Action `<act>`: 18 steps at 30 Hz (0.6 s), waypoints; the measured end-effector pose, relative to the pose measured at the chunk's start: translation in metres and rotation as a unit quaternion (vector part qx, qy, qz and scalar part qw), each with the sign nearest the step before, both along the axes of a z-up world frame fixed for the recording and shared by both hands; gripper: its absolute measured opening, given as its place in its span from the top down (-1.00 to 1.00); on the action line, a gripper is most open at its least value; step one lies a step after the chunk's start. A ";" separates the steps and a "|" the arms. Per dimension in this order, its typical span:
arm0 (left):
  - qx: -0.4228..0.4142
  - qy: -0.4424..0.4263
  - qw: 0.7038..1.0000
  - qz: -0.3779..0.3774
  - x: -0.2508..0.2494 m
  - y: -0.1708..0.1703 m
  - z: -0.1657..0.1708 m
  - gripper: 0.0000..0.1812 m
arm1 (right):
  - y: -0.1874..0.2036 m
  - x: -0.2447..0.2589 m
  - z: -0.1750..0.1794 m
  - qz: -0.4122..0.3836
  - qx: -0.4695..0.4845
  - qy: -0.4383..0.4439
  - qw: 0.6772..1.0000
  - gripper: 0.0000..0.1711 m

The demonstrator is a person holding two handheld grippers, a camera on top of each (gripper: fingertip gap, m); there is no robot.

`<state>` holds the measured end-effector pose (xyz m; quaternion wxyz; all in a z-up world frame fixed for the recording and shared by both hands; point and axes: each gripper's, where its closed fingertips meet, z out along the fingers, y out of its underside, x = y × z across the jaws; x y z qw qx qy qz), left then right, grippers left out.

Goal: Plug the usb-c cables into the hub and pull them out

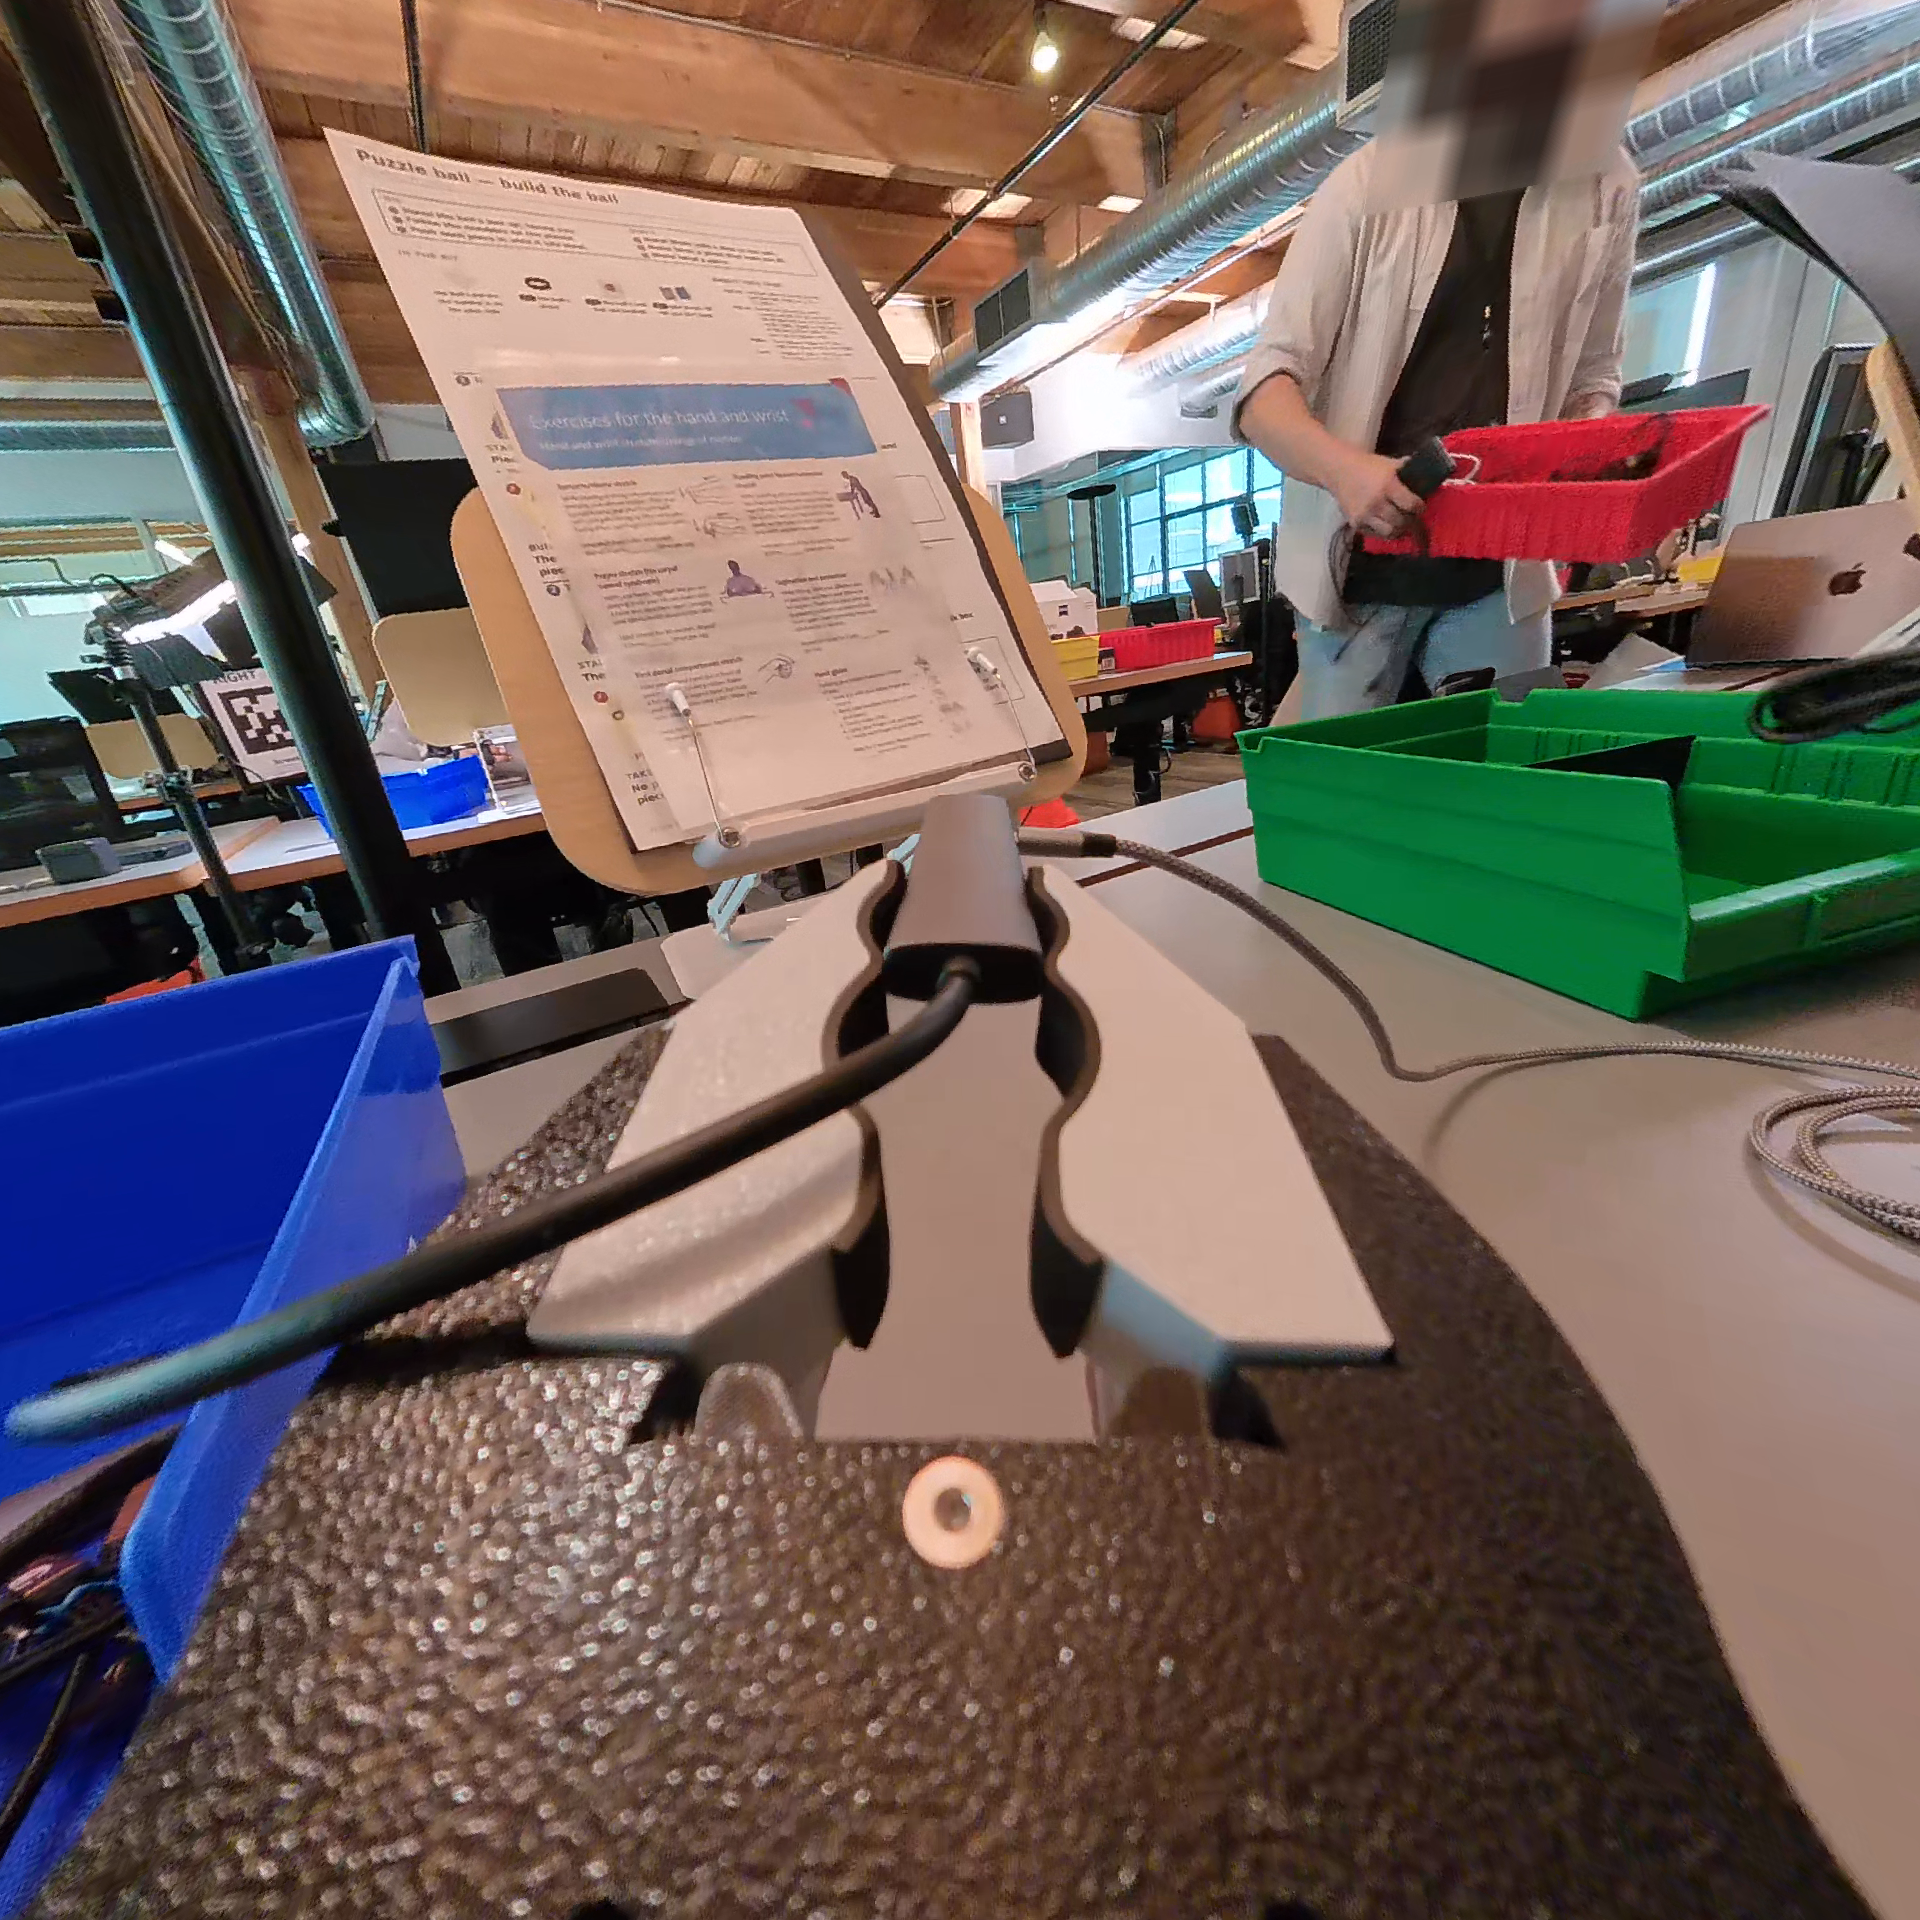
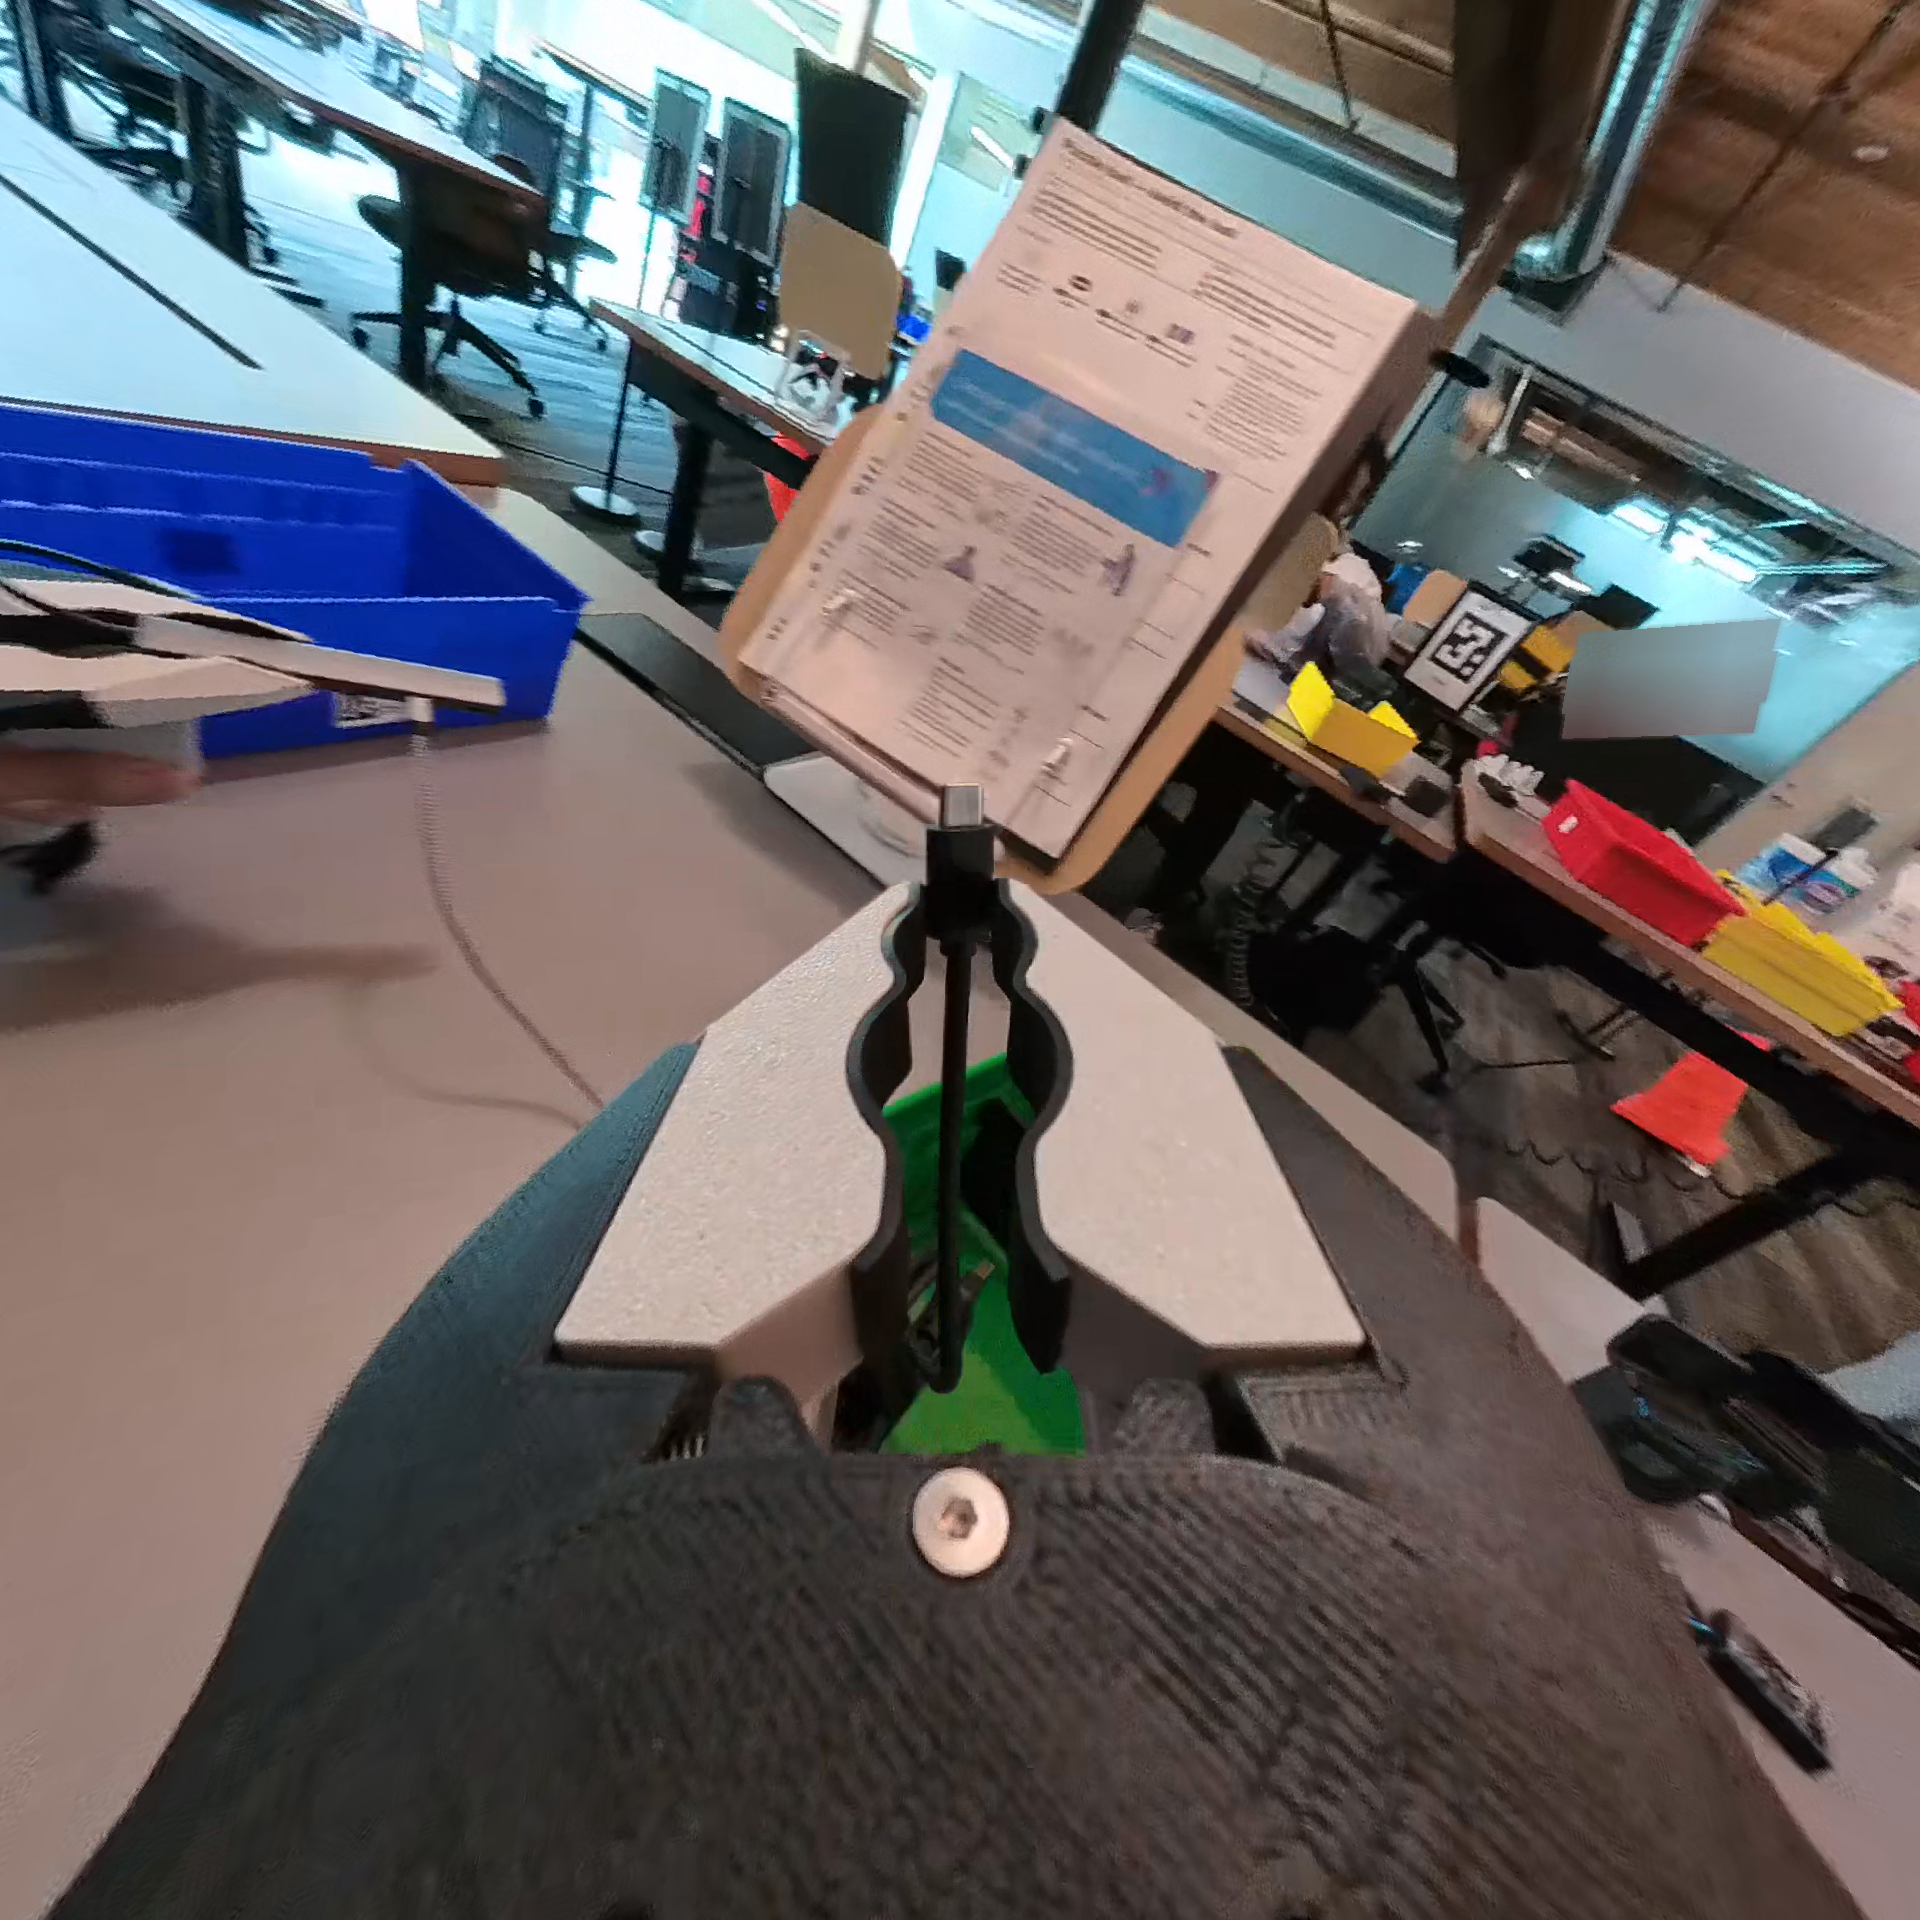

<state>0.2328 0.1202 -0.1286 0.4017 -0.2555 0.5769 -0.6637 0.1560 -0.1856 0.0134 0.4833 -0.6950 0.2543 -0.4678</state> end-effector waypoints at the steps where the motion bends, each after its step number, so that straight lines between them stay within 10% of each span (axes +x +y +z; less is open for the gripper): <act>1: -0.001 0.001 1.000 -0.001 0.000 0.000 0.000 0.77 | -0.009 0.009 0.000 -0.010 -0.002 -0.004 1.000 0.87; 7: -0.003 0.008 1.000 -0.005 0.001 -0.001 -0.003 0.77 | -0.018 0.047 -0.025 0.033 0.003 0.020 0.999 0.87; 18: -0.007 0.015 1.000 -0.015 0.002 -0.003 -0.004 0.77 | -0.105 0.099 -0.133 -0.121 -0.236 0.157 0.951 0.93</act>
